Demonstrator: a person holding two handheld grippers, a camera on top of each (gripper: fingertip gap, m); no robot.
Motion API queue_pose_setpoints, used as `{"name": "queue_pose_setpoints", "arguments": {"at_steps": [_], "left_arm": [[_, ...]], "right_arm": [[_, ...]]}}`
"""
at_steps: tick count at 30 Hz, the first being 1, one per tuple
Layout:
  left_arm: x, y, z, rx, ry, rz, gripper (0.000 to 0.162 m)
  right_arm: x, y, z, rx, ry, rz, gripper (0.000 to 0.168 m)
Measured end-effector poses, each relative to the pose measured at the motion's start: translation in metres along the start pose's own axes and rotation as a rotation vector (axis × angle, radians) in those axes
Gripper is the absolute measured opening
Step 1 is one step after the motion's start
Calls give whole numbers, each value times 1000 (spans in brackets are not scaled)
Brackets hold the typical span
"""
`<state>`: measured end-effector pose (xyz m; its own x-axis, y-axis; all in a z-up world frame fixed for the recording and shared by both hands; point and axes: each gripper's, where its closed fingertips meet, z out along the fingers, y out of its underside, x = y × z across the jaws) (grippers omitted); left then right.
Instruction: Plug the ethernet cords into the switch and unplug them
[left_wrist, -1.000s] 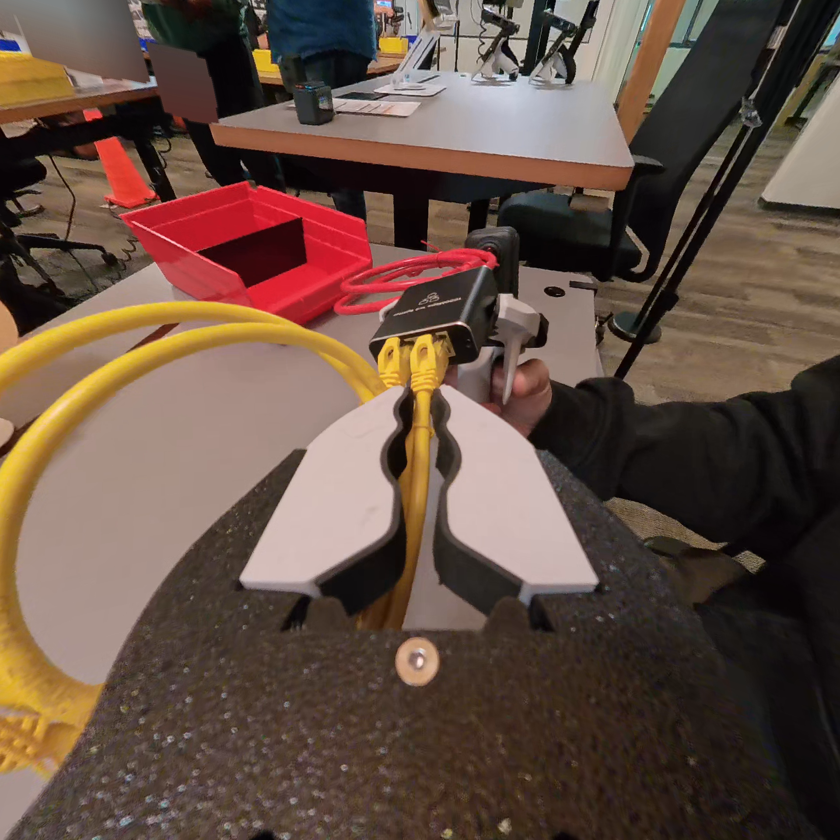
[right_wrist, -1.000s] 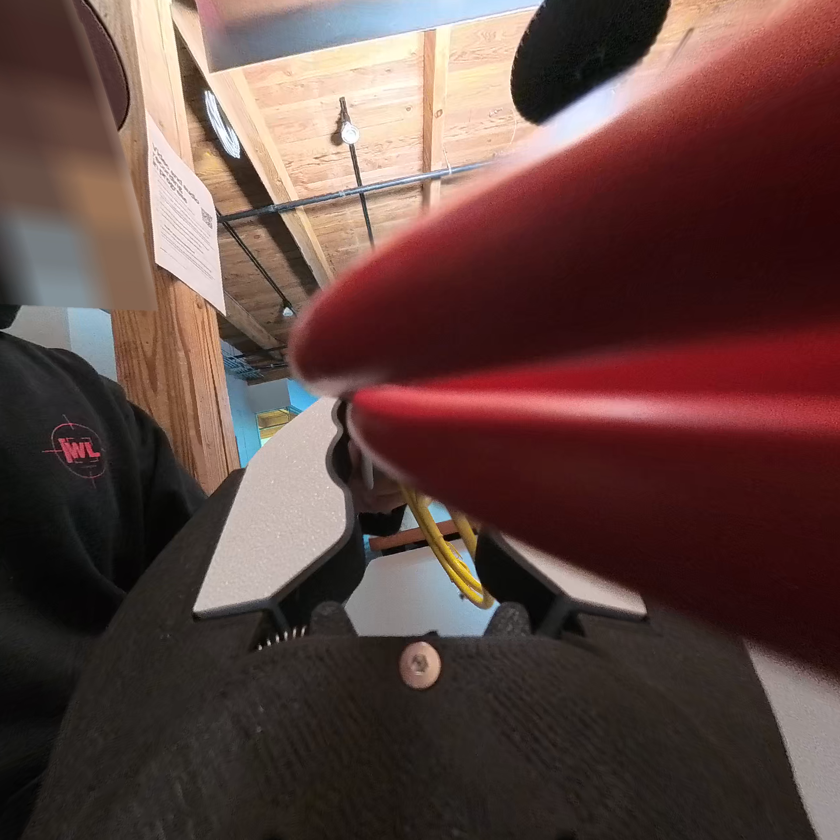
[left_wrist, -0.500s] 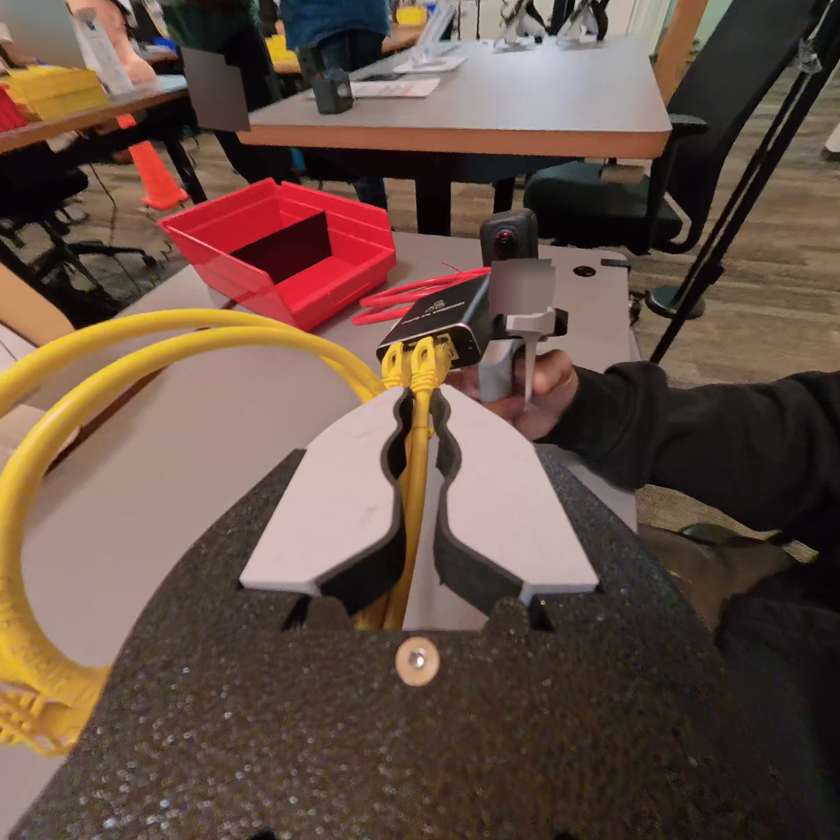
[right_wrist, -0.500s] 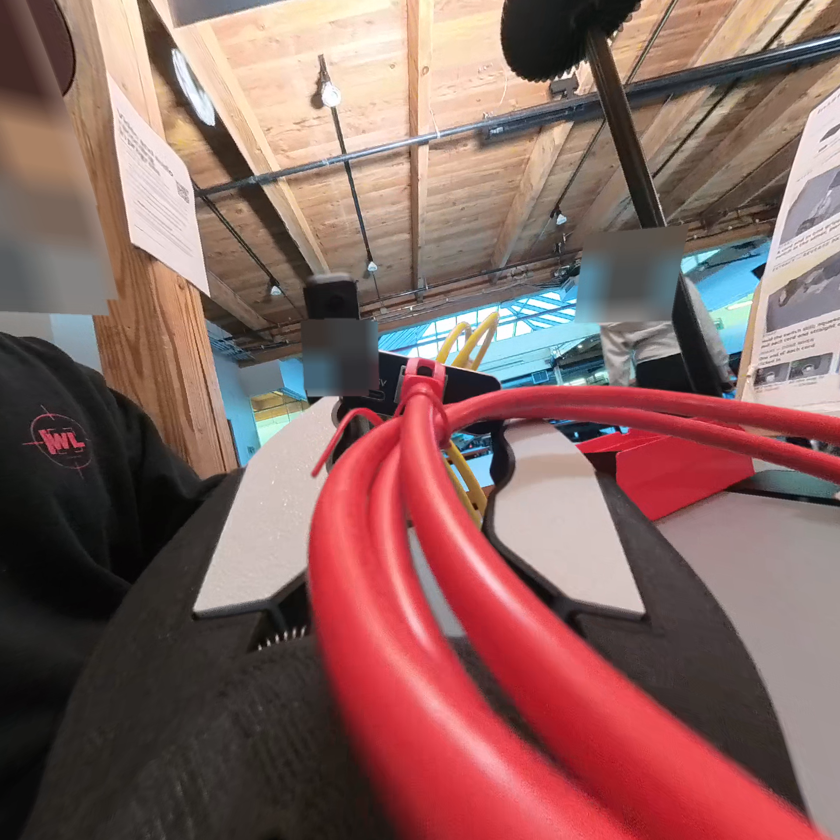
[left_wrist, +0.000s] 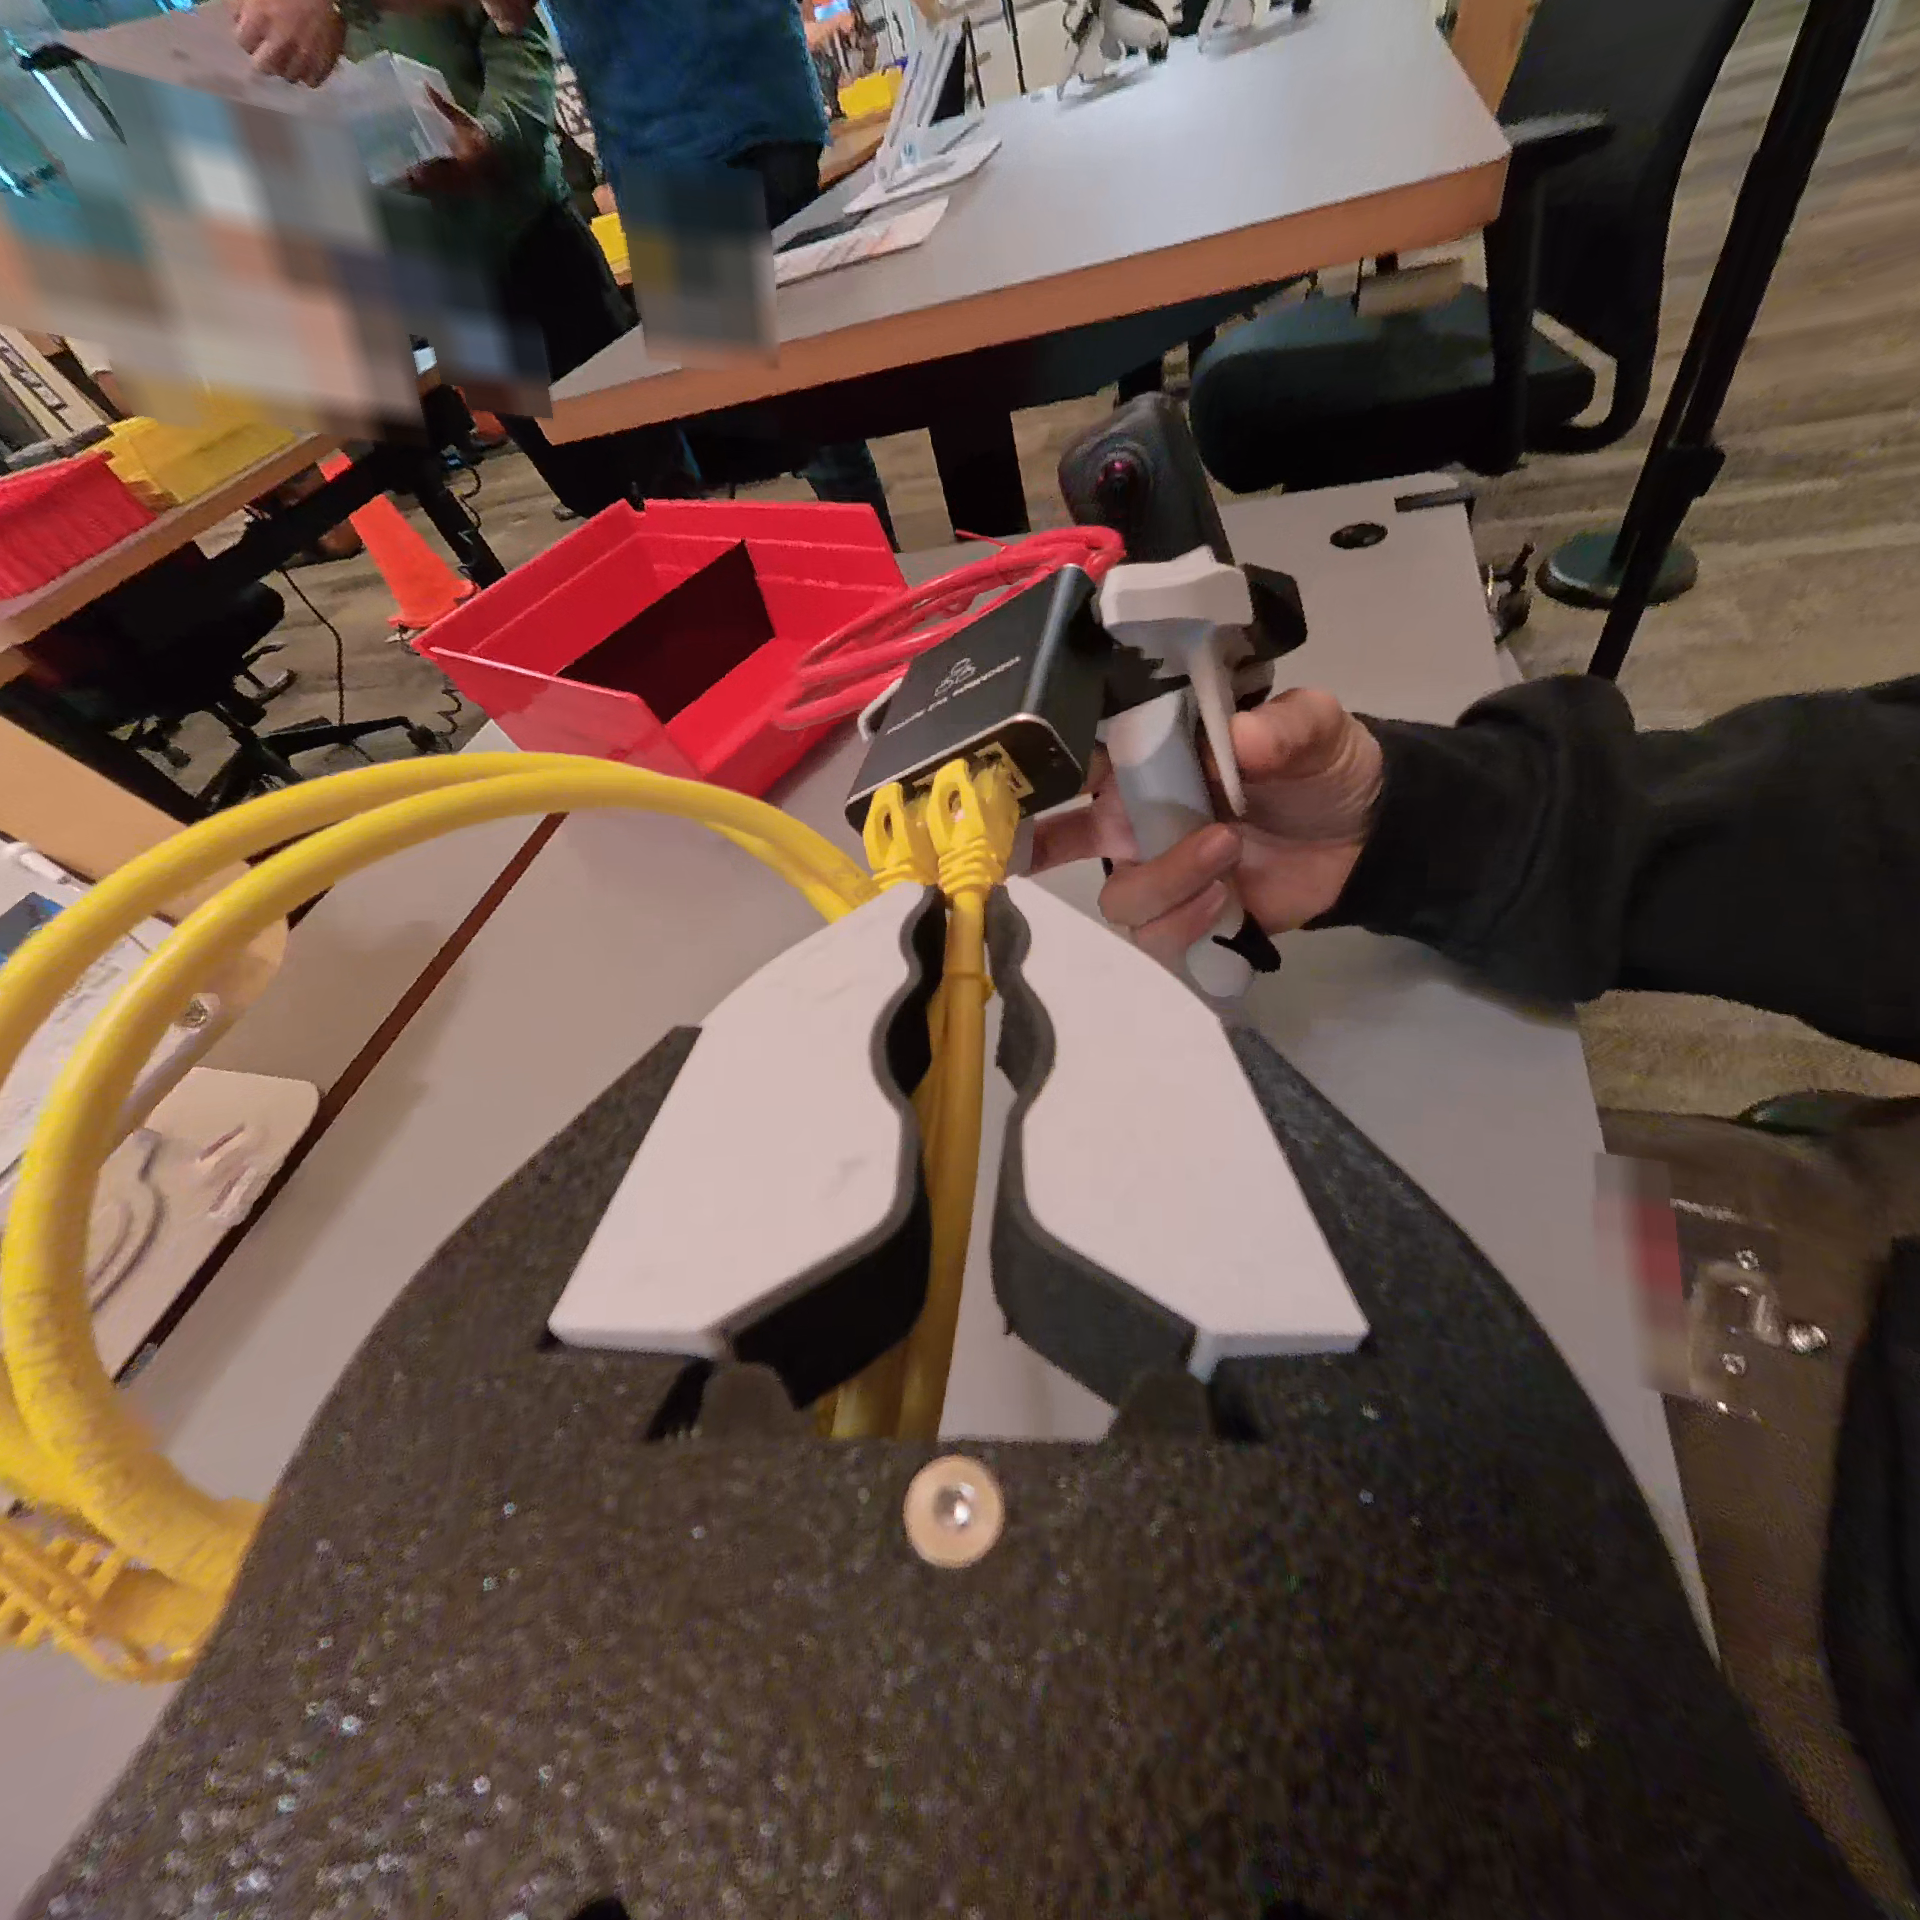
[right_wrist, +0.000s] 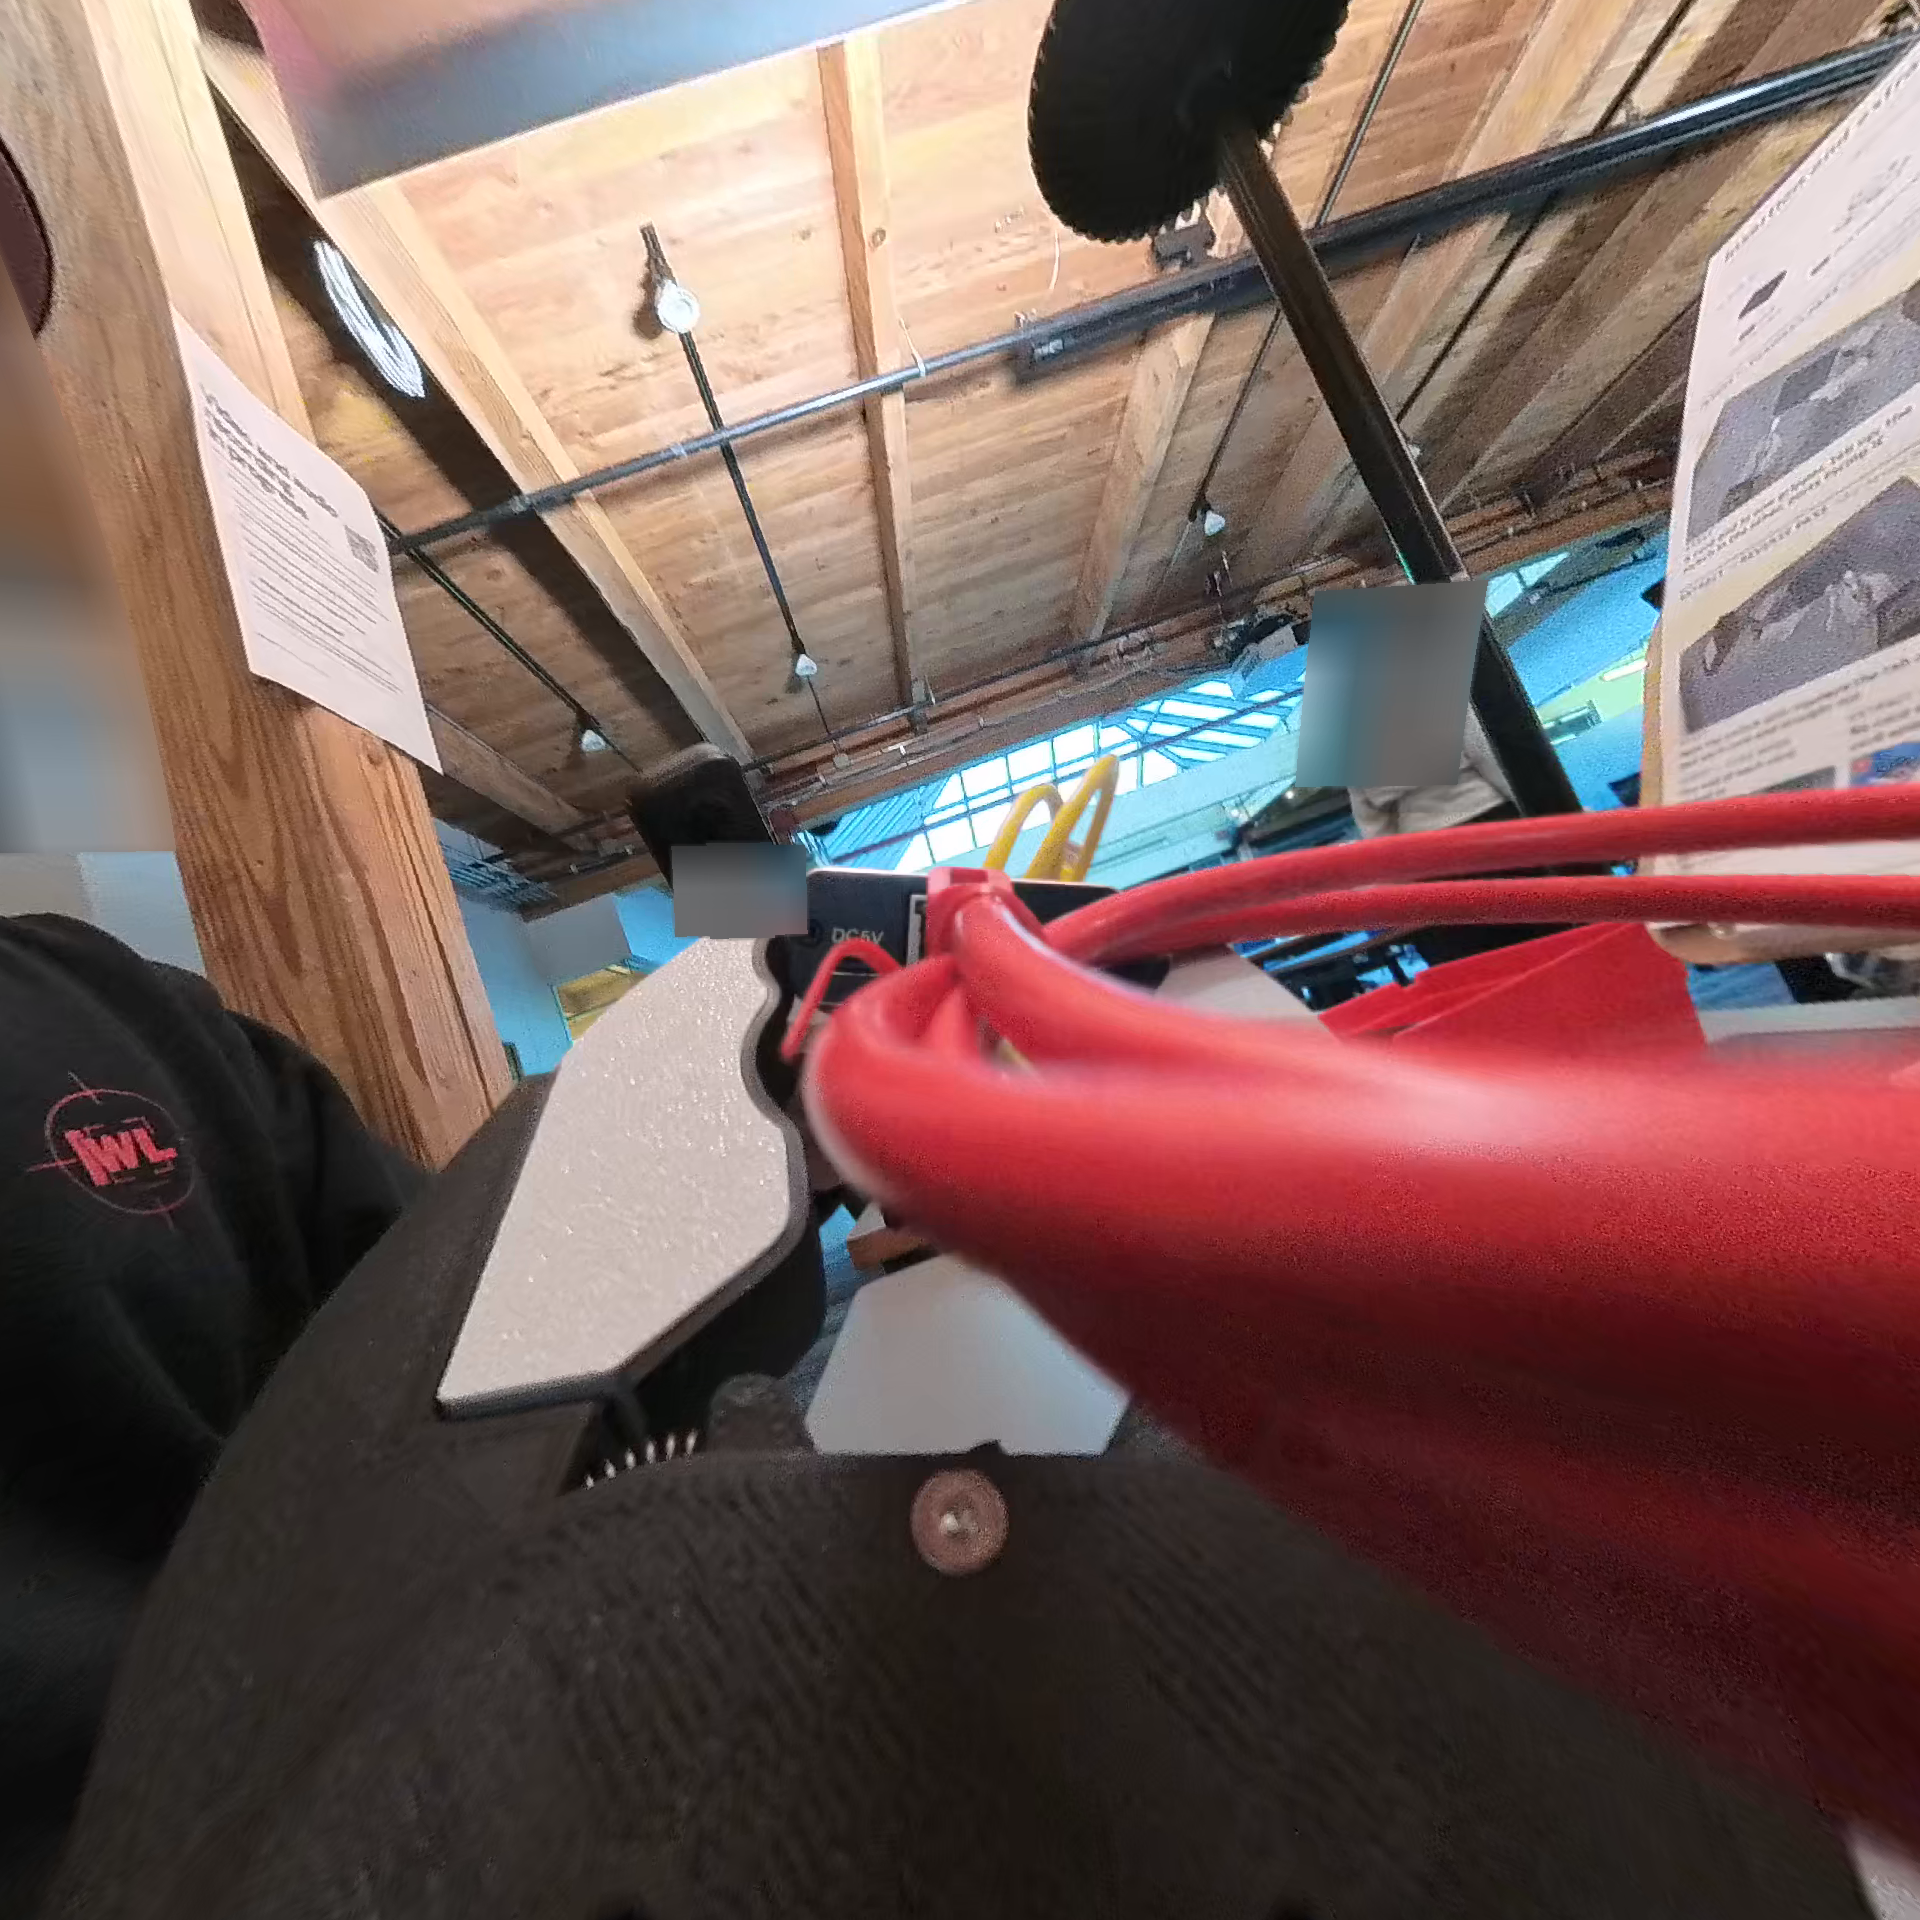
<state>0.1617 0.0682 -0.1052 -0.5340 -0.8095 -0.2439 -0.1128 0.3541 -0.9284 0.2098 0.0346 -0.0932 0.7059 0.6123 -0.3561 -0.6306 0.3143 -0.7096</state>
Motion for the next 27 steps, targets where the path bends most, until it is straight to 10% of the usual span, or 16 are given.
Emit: {"name": "queue_pose_setpoints", "arguments": {"at_steps": [1,27], "left_arm": [[1,1,0,-15,15,5,8],[5,4,-6,-116,133,50,8]], "right_arm": [[0,2,0,-15,3,-7,64],[-6,11,10,-104,14,-20,65]]}}
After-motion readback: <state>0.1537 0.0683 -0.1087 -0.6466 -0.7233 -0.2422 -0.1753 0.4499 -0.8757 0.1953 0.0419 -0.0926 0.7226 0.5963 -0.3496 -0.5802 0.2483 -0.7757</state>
